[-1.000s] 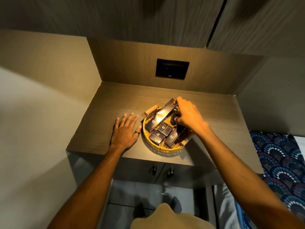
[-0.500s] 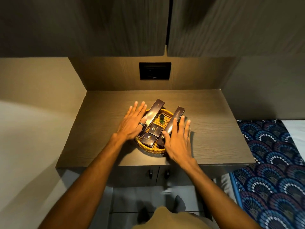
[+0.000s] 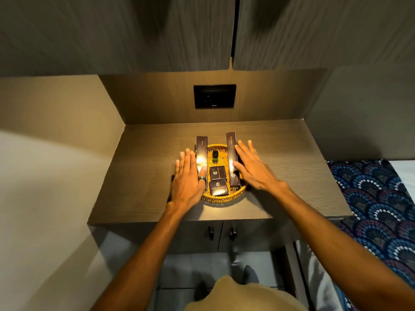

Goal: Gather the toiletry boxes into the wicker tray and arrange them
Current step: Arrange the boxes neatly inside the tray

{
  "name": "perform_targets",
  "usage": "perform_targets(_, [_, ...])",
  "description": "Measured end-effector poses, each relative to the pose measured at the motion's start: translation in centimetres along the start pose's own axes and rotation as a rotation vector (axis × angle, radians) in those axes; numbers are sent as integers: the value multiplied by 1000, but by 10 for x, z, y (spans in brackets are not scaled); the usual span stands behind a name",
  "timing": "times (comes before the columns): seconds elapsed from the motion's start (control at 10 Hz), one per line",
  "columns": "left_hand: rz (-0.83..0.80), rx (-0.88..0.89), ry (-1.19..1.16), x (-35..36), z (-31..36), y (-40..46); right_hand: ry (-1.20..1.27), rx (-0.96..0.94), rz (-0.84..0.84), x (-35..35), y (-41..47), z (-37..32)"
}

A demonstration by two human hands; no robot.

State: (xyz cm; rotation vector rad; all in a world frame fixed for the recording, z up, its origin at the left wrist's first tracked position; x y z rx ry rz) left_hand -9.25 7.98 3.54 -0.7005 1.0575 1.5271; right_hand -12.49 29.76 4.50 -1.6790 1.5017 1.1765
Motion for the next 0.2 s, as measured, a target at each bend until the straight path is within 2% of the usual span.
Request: perform_targets(0.2, [21, 1, -4, -5, 4, -2, 5, -6, 45, -4, -2, -7])
Point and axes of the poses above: each hand's wrist, its own y-axis towards the middle knuckle, its own x-axis out of the palm, z = x × y, the point moved 8 cm from there along y, towards the middle knuckle, and after that the axes turned 14 degrees about z, right-handed, at the moved point
